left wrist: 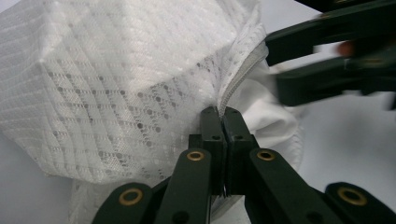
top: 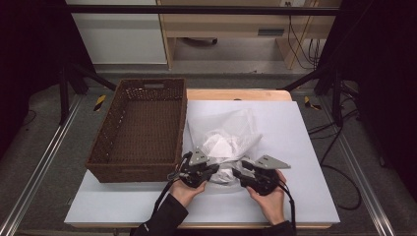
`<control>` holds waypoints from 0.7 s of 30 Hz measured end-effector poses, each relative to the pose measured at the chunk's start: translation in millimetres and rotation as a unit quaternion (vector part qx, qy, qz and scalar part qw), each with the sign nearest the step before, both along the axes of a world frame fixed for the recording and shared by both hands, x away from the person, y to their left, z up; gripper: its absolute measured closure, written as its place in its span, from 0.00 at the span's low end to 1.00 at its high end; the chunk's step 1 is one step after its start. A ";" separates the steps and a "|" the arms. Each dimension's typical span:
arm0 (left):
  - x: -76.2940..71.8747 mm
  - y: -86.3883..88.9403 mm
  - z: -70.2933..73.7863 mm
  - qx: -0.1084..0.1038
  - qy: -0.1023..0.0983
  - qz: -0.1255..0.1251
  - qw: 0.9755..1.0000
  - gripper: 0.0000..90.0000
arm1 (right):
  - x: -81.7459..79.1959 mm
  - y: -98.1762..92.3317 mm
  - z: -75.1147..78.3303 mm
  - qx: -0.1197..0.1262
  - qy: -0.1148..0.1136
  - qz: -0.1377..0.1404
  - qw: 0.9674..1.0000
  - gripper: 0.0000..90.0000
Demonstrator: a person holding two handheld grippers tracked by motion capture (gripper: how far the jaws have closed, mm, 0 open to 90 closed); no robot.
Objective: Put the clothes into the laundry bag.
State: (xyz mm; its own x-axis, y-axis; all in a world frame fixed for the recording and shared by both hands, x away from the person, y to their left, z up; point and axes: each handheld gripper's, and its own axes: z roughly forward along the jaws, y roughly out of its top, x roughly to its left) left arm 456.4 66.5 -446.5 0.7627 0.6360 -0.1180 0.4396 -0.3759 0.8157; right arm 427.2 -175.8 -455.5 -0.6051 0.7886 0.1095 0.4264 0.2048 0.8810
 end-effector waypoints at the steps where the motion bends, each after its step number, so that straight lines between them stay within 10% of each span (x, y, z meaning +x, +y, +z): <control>1: 1.3 -1.6 -1.1 0.002 0.000 0.001 1.000 0.99 | -4.0 -4.8 0.0 0.001 -0.005 -0.005 1.000 0.48; 6: 1.8 -4.1 -3.1 0.009 -0.006 0.001 1.000 0.99 | 4.0 -11.1 -19.9 -0.030 0.040 -0.025 0.998 0.39; 12: 0.5 -3.0 -0.8 0.005 -0.005 -0.003 1.000 0.99 | 14.0 3.7 -22.1 -0.063 0.038 -0.005 0.997 0.88; 18: -10.7 1.8 29.6 -0.052 -0.009 -0.025 0.998 0.99 | 0.0 17.5 2.1 0.023 0.010 0.059 0.998 0.92; 21: -18.0 -0.6 48.6 -0.049 -0.033 -0.034 0.998 0.99 | 4.4 32.3 8.7 0.018 -0.007 0.056 0.998 0.93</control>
State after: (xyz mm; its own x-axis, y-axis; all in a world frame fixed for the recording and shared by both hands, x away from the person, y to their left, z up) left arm 438.4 66.0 -397.9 0.8115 0.5707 -0.1255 0.3606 -0.3200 0.8761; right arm 431.6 -143.4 -446.8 -0.6906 0.7120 0.1269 0.3896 0.2184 0.8947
